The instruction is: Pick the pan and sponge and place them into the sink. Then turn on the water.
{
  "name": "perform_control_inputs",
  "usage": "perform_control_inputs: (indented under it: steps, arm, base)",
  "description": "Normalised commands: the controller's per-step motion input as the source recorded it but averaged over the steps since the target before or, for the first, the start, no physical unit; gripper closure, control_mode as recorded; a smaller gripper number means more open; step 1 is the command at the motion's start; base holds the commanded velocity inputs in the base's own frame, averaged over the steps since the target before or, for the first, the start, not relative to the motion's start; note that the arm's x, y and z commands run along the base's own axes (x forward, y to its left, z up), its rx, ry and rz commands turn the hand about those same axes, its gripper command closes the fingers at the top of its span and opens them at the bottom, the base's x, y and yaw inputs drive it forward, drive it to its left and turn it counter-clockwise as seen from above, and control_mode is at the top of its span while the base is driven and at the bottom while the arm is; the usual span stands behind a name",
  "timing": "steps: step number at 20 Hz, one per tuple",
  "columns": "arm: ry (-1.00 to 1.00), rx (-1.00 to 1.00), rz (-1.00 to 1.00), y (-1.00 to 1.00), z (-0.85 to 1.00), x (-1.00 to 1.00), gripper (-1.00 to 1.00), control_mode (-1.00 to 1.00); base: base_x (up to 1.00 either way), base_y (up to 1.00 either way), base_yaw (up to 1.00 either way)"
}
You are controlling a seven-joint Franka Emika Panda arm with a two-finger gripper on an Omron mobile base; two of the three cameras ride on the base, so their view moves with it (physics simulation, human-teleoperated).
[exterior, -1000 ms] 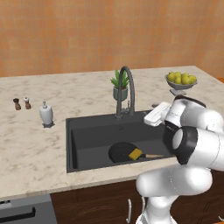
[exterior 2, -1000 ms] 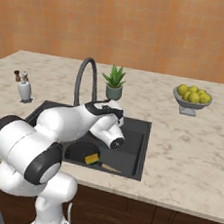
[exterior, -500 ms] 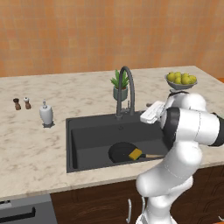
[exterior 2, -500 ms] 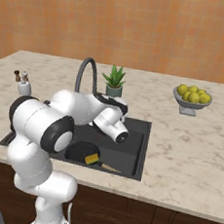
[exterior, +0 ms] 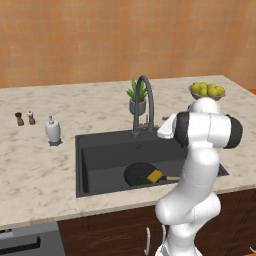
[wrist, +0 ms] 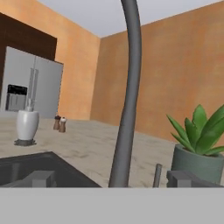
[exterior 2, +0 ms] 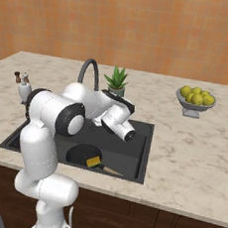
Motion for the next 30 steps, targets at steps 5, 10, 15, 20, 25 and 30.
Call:
perform_control_inputs:
  steps: [5,10,15,20,25,30]
  arm:
    - [0.00,0.00,0.00,0.21,-0.02,0.40,-1.00,-1.00]
    - [0.00,0.00,0.00,0.09,-0.01,0.36,-1.00,-1.00]
    - [0.00,0.00,0.00,0.02,-0.13,0.41,-1.00,-1.00]
    - [0.00,0.00,0.00,0.07,-0.24,0.39,-1.00,-1.00]
    - [0.00,0.00,0.00,0.02,-0.30,0.37,-1.00,-1.00]
    - [0.00,0.00,0.00,0.00,-0.22,0.30,-1.00,-1.00]
  base:
    - [0.00,0.00,0.00]
    - [0.00,0.00,0.00]
    - [0.00,0.00,0.00]
    - [0.00,0.00,0.00]
    - [0.00,0.00,0.00]
    - [0.00,0.00,0.00]
